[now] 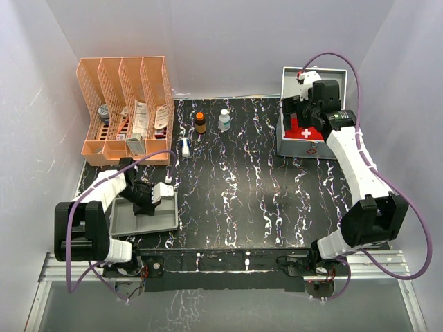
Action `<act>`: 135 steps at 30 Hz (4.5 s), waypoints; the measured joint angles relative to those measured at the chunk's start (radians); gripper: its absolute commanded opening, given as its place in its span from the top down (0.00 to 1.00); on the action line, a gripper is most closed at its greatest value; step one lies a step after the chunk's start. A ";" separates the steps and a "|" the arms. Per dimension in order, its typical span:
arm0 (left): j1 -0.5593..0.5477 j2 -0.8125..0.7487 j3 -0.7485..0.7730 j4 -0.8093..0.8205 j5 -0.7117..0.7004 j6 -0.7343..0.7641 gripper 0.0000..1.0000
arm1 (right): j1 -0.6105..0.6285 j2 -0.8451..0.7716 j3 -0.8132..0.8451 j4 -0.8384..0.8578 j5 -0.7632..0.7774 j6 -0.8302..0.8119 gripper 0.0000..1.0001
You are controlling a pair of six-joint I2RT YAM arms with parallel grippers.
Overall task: Organize the medicine kit
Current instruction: Pick up the medicine box compartment at the center of the board, then place the medicine box compartment at the center of the board, then pick up the pill bottle at the center of the board.
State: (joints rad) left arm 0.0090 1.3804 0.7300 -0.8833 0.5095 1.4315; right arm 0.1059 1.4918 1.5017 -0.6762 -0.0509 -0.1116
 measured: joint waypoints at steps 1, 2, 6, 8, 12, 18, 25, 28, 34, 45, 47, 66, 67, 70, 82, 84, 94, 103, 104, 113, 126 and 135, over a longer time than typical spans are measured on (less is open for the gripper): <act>0.000 0.000 0.006 -0.002 0.000 -0.003 1.00 | 0.000 -0.002 -0.003 0.001 0.000 0.001 0.02; 0.000 0.000 0.011 -0.005 0.001 -0.006 1.00 | 0.000 -0.005 -0.007 0.005 0.000 0.002 0.02; -0.014 0.014 0.047 -0.022 0.002 -0.030 1.00 | 0.000 -0.018 -0.009 0.021 0.005 0.007 0.02; -0.038 0.035 0.080 -0.030 0.000 -0.053 1.00 | 0.000 -0.028 -0.009 0.032 0.009 0.011 0.02; -0.165 0.096 0.188 -0.023 -0.005 -0.141 1.00 | 0.001 -0.063 0.002 0.058 0.030 0.028 0.02; -0.392 0.212 0.378 0.032 -0.021 -0.312 1.00 | 0.002 -0.102 0.080 0.070 0.063 0.041 0.02; -0.519 0.411 0.601 0.124 -0.066 -0.559 1.00 | 0.002 -0.150 0.131 0.072 0.102 0.044 0.02; -0.558 0.467 0.669 0.166 -0.105 -0.661 1.00 | 0.003 -0.165 0.131 0.070 0.109 0.052 0.02; -0.672 0.562 0.785 0.259 -0.163 -0.809 1.00 | 0.003 -0.188 0.131 0.049 0.117 0.062 0.02; -0.787 0.676 0.778 0.363 -0.188 -0.852 1.00 | 0.004 -0.201 0.153 -0.009 0.137 0.061 0.02; -0.783 0.676 0.777 0.374 -0.190 -0.848 1.00 | 0.004 -0.208 0.156 -0.018 0.143 0.058 0.02; -0.782 0.581 0.769 0.279 -0.190 -0.773 0.24 | 0.004 -0.267 0.137 -0.016 0.176 0.043 0.02; -0.782 0.547 0.770 0.284 -0.203 -0.789 0.24 | 0.003 -0.268 0.136 -0.016 0.177 0.044 0.02; -0.774 0.445 0.779 0.340 -0.262 -0.857 0.22 | 0.003 -0.268 0.135 -0.003 0.176 0.052 0.02; -0.483 0.428 0.703 0.953 -0.538 -1.250 0.16 | 0.003 -0.265 0.119 0.003 0.164 0.097 0.02; -0.472 0.461 0.639 1.051 -0.565 -1.262 0.15 | 0.004 -0.265 0.120 -0.002 0.165 0.103 0.02; -0.485 0.661 0.625 1.350 -0.675 -1.350 0.15 | 0.003 -0.267 0.121 -0.035 0.165 0.164 0.02; -0.445 0.702 0.625 1.511 -0.731 -1.405 0.15 | 0.003 -0.268 0.125 -0.085 0.167 0.202 0.02; -0.441 0.716 0.625 1.523 -0.731 -1.410 0.15 | 0.003 -0.267 0.131 -0.092 0.167 0.204 0.02; -0.413 0.834 0.625 1.564 -0.719 -1.439 0.14 | 0.003 -0.257 0.163 -0.121 0.161 0.219 0.02; -0.393 0.972 0.699 1.614 -0.644 -1.476 0.89 | 0.004 -0.241 0.191 -0.146 0.155 0.264 0.02; -0.387 0.955 0.675 1.611 -0.591 -1.479 1.00 | 0.004 -0.249 0.185 -0.156 0.148 0.288 0.02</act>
State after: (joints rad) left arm -0.3782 2.3352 1.4052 0.7280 -0.0811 -0.0471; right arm 0.1097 1.2427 1.6871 -0.8326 0.0967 0.1764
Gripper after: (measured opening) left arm 0.417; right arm 0.982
